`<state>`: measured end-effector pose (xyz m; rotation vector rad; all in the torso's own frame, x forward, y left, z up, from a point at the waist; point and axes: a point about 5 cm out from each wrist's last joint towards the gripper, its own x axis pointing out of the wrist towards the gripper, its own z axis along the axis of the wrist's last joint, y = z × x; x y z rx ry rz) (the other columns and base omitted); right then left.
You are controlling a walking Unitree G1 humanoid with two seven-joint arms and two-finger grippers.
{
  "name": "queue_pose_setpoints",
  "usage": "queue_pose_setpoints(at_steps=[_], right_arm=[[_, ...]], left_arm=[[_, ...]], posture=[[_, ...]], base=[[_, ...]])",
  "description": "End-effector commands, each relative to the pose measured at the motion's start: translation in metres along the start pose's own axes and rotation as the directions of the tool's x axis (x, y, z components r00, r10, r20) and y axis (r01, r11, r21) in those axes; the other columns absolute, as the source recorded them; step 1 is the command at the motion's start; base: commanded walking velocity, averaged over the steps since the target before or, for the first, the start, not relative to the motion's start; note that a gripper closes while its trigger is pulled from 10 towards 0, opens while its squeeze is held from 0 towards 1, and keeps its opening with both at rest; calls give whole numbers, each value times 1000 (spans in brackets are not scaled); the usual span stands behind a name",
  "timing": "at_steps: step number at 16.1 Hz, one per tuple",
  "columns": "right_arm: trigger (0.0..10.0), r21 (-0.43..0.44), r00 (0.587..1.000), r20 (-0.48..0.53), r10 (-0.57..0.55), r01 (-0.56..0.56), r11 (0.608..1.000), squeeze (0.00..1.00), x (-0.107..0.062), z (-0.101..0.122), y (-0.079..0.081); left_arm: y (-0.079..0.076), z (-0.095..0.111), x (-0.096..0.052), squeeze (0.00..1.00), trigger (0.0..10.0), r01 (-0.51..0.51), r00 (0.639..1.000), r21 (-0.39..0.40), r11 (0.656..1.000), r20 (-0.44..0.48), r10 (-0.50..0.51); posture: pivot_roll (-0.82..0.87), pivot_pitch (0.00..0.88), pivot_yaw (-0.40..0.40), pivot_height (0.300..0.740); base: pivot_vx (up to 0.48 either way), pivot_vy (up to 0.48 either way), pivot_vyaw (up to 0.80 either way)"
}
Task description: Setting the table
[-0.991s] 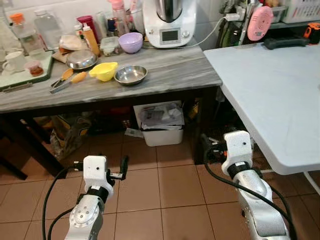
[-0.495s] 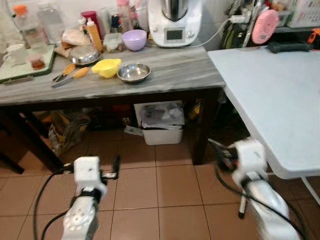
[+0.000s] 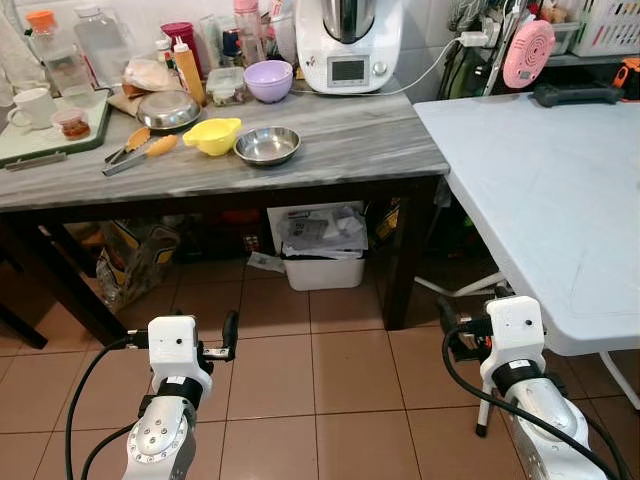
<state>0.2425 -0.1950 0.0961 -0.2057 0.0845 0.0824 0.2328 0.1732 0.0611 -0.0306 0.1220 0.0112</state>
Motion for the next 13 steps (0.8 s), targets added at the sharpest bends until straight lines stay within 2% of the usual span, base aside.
queue_pose_setpoints(at_steps=[1, 9, 13], right_arm=[[10000, 16, 1000, 0, 3, -3, 1000, 0, -1, 1, 1], [10000, 14, 999, 16, 31, -32, 999, 0, 11, 4, 10], [10000, 6, 999, 26, 32, -32, 999, 0, 13, 7, 8]], left_arm=[[6, 3, -3, 0, 10000, -14, 1000, 22, 1000, 16, 13], [1, 6, -5, 0, 10000, 50, 998, 12, 999, 23, -50], [-1, 6, -5, 0, 10000, 57, 998, 0, 998, 25, -57]], posture=[[-155, 10, 56, 740], [-145, 0, 54, 740], [-148, 1, 50, 740]], base=[[0, 0, 0], [0, 0, 0], [0, -291, 0]])
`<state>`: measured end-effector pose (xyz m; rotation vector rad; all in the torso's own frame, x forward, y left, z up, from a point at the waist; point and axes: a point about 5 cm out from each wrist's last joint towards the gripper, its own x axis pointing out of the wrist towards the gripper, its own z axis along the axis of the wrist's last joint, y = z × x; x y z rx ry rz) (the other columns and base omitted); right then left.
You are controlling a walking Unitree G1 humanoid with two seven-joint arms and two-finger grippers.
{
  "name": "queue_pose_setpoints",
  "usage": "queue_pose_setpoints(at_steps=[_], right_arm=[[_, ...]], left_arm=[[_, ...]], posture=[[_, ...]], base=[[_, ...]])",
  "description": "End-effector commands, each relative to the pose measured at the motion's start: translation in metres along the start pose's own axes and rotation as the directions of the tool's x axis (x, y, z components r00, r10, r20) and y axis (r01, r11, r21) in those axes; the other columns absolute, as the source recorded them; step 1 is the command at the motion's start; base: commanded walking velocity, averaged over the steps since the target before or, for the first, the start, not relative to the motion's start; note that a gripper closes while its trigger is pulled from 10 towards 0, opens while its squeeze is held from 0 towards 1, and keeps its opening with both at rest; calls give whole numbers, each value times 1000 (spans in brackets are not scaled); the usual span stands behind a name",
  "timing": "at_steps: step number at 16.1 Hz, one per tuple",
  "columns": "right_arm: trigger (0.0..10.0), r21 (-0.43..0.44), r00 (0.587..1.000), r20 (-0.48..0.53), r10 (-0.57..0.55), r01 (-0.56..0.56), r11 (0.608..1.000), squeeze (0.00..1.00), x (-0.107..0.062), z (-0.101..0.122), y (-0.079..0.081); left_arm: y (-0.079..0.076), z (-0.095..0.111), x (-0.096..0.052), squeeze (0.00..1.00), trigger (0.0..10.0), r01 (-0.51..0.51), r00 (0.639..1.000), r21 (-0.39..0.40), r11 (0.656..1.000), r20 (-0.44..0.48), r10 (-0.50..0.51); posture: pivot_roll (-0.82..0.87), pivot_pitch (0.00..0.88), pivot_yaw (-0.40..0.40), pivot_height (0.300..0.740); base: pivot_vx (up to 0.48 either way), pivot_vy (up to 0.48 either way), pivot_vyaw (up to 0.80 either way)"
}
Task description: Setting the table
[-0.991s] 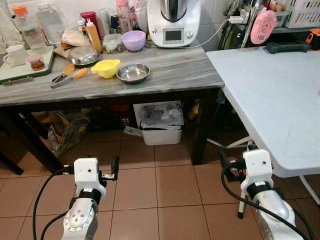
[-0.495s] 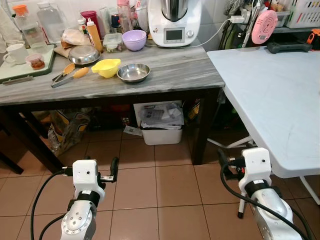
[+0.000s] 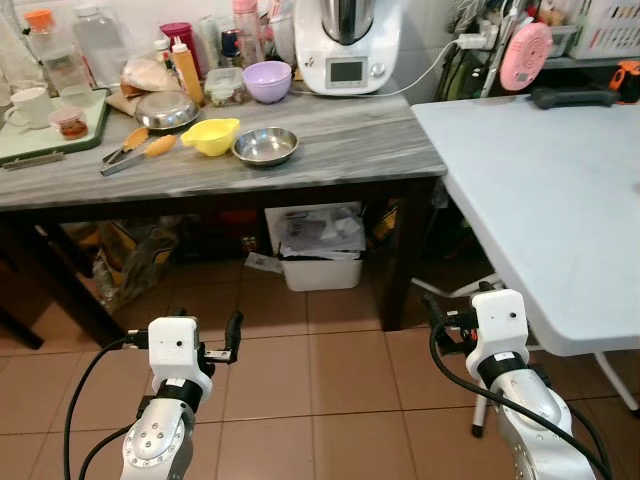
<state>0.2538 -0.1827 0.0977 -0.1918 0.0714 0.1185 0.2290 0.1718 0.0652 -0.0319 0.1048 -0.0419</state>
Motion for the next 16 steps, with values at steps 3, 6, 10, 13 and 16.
queue_pose_setpoints(at_steps=[3, 6, 10, 13, 16], right_arm=[[10000, -2, 999, 33, -10, 10, 1000, 0, 2, 10, -4], [10000, -12, 998, 64, -6, 7, 1000, 0, 5, 18, -3], [10000, -32, 997, 78, -12, 14, 999, 0, 5, 21, -4], [10000, -35, 997, 81, -15, 18, 999, 0, 6, 22, -4], [10000, -34, 996, 83, -18, 21, 999, 0, 6, 23, -3]], left_arm=[[0, 2, 0, 0, 10000, 7, 1000, -8, 1000, 9, -7], [-2, 4, 2, 0, 10000, 13, 1000, -15, 1000, 14, -12], [-2, 5, 3, 0, 10000, 16, 1000, -19, 1000, 15, -15], [-2, 6, 5, 0, 10000, 17, 1000, -15, 1000, 16, -16], [-1, 5, 5, 0, 10000, 14, 1000, -12, 1000, 12, -14]], posture=[[-156, 5, 49, 740], [-160, 9, 49, 740], [-162, 10, 53, 740], [-162, 7, 57, 740], [-167, 7, 61, 740]], base=[[0, -325, 0], [0, -368, 0], [0, -368, 0], [0, -368, 0], [0, -368, 0]])
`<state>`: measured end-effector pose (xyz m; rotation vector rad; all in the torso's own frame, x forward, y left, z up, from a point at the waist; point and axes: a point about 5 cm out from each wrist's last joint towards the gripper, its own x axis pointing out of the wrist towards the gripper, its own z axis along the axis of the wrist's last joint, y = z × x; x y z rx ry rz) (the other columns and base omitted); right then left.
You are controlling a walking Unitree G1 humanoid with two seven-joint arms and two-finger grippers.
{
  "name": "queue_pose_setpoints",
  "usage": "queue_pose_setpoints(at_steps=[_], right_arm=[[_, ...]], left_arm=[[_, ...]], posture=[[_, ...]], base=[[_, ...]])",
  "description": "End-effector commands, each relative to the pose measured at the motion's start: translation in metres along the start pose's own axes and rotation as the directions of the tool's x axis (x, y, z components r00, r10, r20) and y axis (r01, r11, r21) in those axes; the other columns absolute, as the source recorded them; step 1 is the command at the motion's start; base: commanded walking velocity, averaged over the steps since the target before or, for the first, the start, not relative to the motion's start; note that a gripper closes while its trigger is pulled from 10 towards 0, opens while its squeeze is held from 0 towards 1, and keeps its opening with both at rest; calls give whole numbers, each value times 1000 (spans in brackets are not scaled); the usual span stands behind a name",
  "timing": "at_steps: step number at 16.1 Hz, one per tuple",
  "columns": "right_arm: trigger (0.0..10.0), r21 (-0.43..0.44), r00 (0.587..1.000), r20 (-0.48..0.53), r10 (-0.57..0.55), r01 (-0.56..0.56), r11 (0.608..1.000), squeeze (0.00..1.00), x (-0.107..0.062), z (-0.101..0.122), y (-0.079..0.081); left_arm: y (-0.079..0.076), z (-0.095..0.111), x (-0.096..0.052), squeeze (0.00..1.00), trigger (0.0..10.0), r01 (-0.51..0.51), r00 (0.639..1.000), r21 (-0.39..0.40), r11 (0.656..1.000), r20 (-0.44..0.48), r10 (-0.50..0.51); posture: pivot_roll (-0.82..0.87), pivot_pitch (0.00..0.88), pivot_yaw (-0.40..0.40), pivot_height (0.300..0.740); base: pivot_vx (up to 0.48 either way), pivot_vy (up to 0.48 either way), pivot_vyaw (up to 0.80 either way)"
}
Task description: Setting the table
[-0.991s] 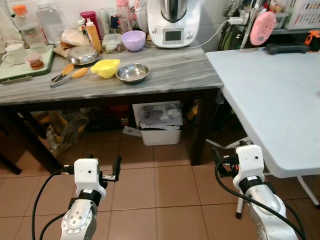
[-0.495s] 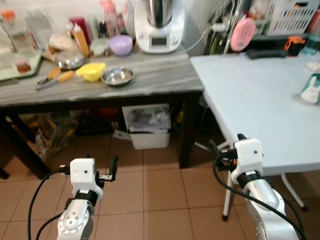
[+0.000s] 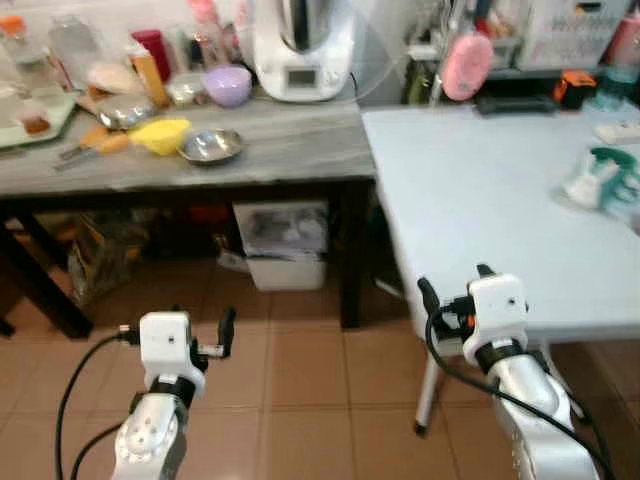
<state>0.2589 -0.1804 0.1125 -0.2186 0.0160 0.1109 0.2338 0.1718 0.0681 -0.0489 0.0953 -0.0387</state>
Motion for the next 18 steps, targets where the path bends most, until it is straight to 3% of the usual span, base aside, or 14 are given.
queue_pose_setpoints(at_steps=[1, 18], right_arm=[[10000, -4, 1000, 31, -7, 7, 1000, 0, 2, 7, -2], [10000, -24, 999, 41, 0, 1, 1000, 0, 5, 10, -2]], left_arm=[[-1, 1, 1, 0, 10000, 17, 1000, 6, 1000, 1, -17], [-4, 2, 3, 0, 10000, 20, 1000, -1, 1000, 2, -20]], posture=[[-168, 10, 64, 740], [-164, 8, 52, 740]], base=[[0, -371, 0], [0, -450, 0]])
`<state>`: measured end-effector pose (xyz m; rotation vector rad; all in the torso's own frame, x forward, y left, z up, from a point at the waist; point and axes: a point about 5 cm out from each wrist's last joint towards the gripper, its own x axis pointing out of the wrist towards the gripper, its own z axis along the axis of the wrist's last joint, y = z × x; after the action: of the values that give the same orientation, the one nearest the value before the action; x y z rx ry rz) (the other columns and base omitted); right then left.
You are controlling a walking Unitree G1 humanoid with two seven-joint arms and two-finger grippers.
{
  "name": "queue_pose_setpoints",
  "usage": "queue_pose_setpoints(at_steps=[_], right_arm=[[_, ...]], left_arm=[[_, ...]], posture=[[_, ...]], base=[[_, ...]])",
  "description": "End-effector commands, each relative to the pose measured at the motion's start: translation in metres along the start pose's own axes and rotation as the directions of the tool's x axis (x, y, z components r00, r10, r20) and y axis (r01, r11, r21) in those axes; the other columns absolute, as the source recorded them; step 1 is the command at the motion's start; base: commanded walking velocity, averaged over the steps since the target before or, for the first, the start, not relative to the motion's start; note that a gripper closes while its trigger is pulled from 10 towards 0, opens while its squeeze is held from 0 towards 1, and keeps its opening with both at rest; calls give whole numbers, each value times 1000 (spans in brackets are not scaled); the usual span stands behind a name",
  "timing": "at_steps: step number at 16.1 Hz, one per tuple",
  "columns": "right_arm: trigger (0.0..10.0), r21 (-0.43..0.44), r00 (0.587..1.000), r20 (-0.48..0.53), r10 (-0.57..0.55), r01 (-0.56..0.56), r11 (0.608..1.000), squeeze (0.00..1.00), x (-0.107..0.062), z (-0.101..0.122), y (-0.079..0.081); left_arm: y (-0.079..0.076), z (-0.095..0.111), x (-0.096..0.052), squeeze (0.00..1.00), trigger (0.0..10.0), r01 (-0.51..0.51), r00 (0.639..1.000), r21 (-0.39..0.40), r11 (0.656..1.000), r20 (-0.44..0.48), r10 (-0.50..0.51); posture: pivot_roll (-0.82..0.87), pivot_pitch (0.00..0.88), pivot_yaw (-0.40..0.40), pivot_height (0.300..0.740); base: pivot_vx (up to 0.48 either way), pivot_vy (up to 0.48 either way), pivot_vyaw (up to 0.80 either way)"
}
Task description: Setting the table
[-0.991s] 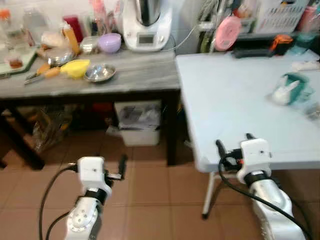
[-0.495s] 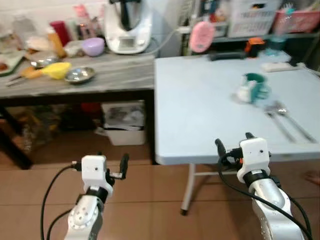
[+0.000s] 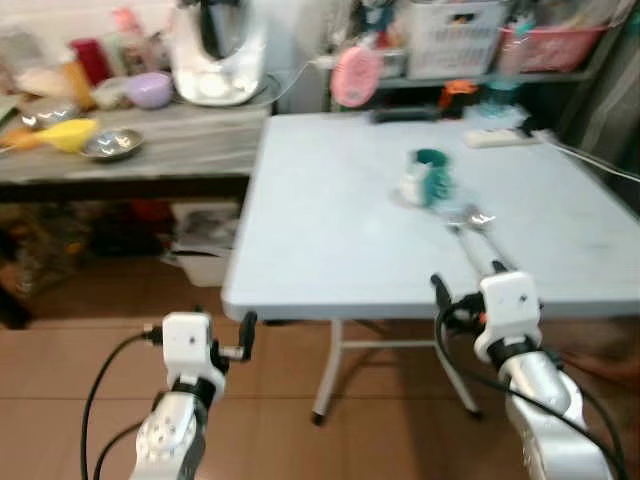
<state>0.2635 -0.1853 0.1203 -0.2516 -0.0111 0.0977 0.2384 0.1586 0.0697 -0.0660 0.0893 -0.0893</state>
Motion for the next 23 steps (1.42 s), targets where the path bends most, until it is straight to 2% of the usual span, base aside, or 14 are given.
queue_pose_setpoints(at_steps=[1, 10, 12, 18, 23], right_arm=[[10000, 10, 1000, 18, 16, -16, 1000, 0, 1, 3, 5], [10000, 3, 1000, 12, 22, -22, 1000, 0, 2, 2, 7], [10000, 0, 1000, 11, 24, -24, 1000, 0, 3, 1, 6], [10000, 1, 1000, 16, 25, -25, 1000, 0, 5, 2, 7], [10000, 8, 999, 16, 30, -30, 1000, 0, 3, 1, 9]], left_arm=[[9, 0, -2, 0, 10000, -31, 1000, 14, 999, -4, 31], [8, -1, -1, 0, 10000, -27, 1000, 10, 1000, -6, 27], [6, 2, 0, 0, 10000, -16, 1000, -2, 1000, 26, 16], [3, 4, -1, 0, 10000, 27, 999, -12, 1000, 44, -27], [2, 4, -1, 0, 10000, 54, 997, -6, 999, 46, -54]], posture=[[-165, 8, 54, 740], [-171, 13, 52, 740], [-172, 10, 51, 740], [-168, 9, 54, 740], [-171, 14, 60, 740]], base=[[0, -480, 0], [0, -480, 0], [0, 0, 0], [0, 0, 0], [280, 0, 0]])
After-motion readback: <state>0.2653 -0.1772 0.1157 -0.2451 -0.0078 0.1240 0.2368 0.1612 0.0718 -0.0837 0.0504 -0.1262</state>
